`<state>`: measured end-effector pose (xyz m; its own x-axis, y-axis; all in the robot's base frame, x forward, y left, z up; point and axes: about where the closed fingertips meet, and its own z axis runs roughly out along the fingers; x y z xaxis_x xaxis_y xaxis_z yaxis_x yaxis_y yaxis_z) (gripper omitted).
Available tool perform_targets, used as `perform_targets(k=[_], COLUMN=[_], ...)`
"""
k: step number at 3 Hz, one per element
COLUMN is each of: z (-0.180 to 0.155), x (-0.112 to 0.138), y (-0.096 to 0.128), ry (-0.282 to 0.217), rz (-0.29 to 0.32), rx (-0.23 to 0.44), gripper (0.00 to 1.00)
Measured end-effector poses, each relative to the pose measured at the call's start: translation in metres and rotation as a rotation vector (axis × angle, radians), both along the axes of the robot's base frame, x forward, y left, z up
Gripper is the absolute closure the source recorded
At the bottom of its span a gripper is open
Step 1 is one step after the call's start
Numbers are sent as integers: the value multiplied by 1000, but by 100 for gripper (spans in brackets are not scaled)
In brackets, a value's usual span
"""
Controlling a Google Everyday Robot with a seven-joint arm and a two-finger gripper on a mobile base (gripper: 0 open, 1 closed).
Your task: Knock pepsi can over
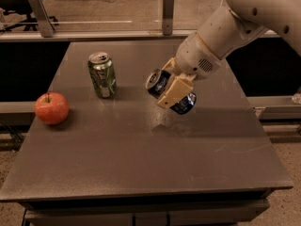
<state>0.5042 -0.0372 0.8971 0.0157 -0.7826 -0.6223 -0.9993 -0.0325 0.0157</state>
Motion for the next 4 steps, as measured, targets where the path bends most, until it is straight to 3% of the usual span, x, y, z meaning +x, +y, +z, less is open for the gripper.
perform_targets(k=[1, 2, 3, 4], z=[-9, -24, -42, -56], x=[3, 7, 16, 22], y=[4, 8, 2, -4], ry=[23, 38, 18, 8], rz=[11, -27, -94, -124], rx=[-19, -151, -351, -484], gripper=[100, 100, 100, 100])
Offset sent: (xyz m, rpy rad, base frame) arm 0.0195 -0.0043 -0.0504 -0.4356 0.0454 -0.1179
